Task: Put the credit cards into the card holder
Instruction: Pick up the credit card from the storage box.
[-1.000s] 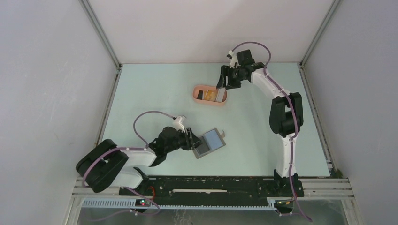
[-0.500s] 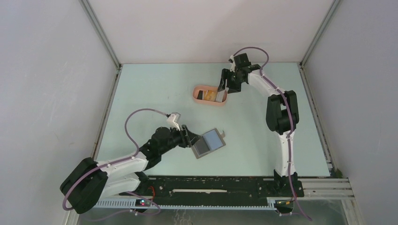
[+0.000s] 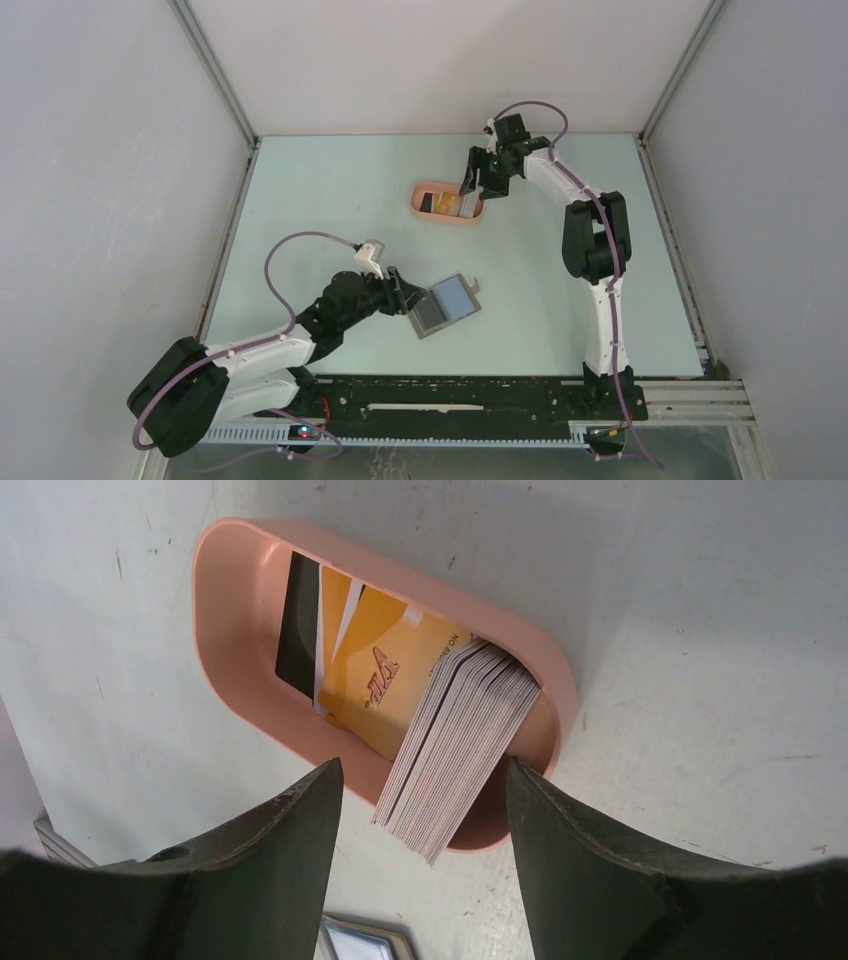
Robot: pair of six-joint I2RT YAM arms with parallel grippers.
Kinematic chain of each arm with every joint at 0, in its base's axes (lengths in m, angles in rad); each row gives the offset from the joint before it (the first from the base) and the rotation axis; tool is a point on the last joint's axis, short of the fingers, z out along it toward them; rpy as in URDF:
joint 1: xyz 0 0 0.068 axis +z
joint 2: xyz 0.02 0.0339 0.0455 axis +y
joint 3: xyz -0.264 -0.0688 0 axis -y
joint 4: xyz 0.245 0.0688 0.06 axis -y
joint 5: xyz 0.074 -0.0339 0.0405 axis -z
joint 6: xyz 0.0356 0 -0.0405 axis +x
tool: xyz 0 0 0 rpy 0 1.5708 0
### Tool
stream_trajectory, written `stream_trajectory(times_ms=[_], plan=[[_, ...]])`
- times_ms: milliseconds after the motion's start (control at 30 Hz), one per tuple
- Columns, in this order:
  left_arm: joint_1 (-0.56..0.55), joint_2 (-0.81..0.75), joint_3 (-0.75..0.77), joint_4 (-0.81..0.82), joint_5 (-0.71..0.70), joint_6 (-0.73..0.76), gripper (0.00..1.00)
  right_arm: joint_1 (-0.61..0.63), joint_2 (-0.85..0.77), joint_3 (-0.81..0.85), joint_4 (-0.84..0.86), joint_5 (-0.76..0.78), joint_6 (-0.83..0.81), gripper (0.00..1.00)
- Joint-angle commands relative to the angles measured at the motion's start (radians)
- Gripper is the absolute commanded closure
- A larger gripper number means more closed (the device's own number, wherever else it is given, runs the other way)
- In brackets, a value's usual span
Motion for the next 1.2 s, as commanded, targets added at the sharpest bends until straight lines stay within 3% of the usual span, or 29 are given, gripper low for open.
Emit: stream_trajectory(times_ms=[0,367,433,667,1167], plan=[[-0.003,-0.019,0.009,0.005,-0.022,0.036,0.42,0.005,0.038,0.059,-0.015,-0.019,0.025,0.31],[-0.002,-0.012,0.014,0.004,-0.024,0.033,0.42,0.004,0.06,0.077,-0.053,0.026,0.017,0.36],[-0.002,-0.01,0.016,0.005,-0.021,0.033,0.42,0.0,0.06,0.077,-0.055,0.02,0.014,0.44],[-0.002,-0.001,0.021,0.004,-0.018,0.033,0.42,-0.023,0.051,0.066,-0.057,-0.018,0.011,0.52],[-0.002,0.029,0.042,0.005,0.002,0.028,0.42,-0.071,0.057,0.041,-0.047,-0.182,0.023,0.42]])
